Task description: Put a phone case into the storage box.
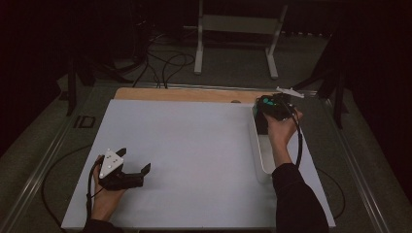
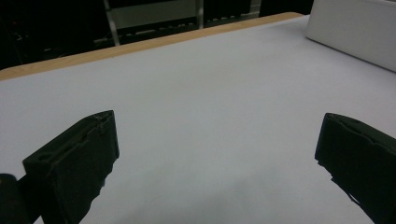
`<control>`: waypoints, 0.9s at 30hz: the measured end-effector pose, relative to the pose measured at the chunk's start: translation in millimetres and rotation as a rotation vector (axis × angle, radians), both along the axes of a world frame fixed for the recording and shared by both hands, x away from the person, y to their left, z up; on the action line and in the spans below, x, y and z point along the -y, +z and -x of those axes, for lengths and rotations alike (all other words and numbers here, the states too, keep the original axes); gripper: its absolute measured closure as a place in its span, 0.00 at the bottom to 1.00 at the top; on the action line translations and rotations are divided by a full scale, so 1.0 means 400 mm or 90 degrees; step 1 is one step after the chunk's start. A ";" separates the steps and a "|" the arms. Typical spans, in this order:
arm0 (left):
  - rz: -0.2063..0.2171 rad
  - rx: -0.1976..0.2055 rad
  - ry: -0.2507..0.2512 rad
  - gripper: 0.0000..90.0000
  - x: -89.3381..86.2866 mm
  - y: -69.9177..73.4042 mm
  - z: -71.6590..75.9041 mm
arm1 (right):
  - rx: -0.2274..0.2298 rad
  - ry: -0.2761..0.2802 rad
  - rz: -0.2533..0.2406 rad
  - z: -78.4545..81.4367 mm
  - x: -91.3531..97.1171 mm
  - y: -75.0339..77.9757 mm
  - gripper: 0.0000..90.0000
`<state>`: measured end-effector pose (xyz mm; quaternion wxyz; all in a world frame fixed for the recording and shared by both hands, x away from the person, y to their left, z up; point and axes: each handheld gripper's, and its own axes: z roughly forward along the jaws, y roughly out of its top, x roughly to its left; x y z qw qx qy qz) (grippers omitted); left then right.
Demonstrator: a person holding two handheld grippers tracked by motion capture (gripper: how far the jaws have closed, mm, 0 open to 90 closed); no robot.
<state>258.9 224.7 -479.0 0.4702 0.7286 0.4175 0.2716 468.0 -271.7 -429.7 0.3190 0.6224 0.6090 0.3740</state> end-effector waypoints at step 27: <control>0.005 -0.005 0.005 0.00 -0.003 -0.001 0.001 | -0.008 0.033 0.071 -0.029 -0.015 -0.002 0.08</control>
